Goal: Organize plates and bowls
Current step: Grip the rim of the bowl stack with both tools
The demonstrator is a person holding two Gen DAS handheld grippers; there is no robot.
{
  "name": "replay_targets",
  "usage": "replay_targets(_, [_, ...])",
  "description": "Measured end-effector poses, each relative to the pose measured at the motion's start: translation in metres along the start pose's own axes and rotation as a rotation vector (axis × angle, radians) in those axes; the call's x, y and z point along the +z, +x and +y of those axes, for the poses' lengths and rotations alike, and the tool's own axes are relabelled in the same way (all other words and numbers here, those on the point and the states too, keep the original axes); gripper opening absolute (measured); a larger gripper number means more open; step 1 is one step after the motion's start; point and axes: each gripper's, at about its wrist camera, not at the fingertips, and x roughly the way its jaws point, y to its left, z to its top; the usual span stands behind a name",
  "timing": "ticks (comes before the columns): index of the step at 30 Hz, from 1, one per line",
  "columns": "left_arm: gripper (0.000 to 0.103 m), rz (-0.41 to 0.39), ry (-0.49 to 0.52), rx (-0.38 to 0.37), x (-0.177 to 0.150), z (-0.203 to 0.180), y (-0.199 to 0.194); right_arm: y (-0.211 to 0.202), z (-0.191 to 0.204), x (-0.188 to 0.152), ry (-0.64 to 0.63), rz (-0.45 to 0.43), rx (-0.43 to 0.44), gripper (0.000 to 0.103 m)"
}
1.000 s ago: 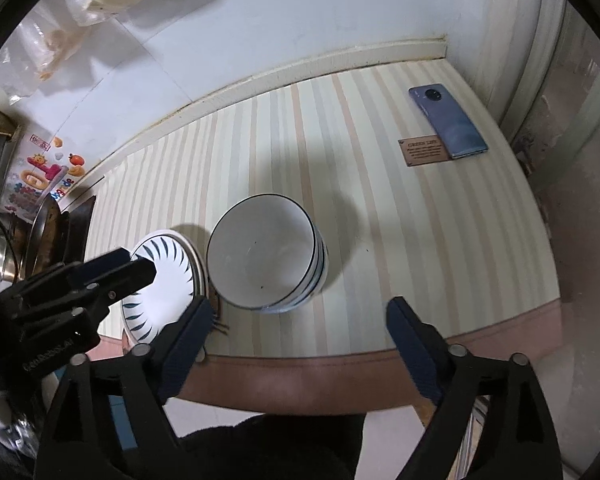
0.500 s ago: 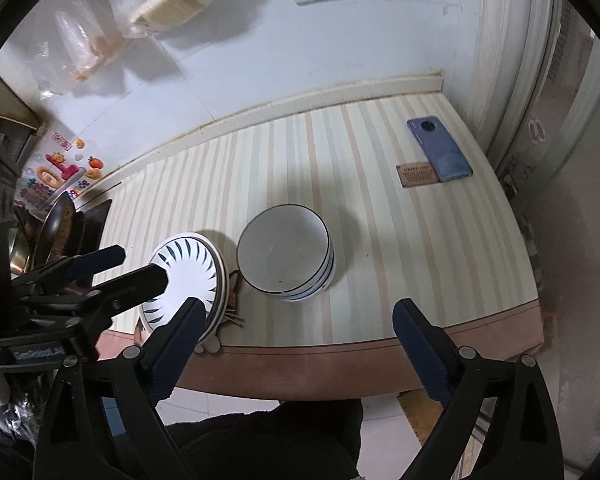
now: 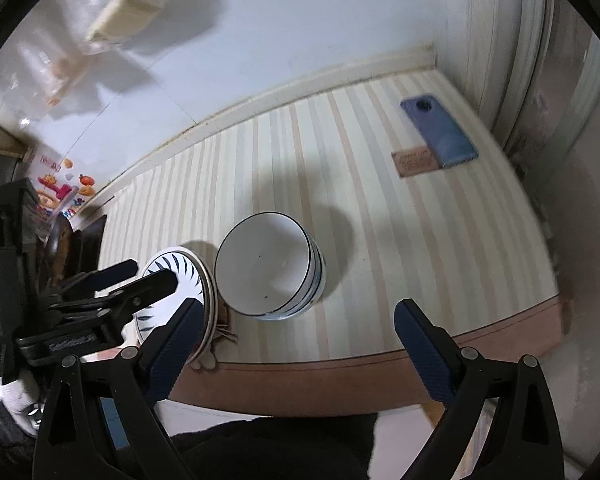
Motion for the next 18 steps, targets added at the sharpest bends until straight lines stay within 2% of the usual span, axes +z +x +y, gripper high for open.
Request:
replay_targets(6, [0.092, 0.087, -0.046, 0.004, 0.018, 0.015, 0.056, 0.059, -0.022, 0.014, 0.058, 0.093, 0.044, 0.098])
replay_targets(9, [0.091, 0.126, -0.05, 0.01, 0.025, 0.018, 0.078, 0.093, -0.031, 0.017, 0.076, 0.145, 0.093, 0.098])
replay_targets(11, [0.087, 0.155, -0.055, 0.014, 0.028, 0.021, 0.094, 0.115, -0.035, 0.017, 0.087, 0.187, 0.133, 0.098])
replay_targets(18, [0.086, 0.245, -0.053, 0.003, 0.031, 0.023, 0.131, 0.176, -0.047, 0.015, 0.165, 0.276, 0.275, 0.098])
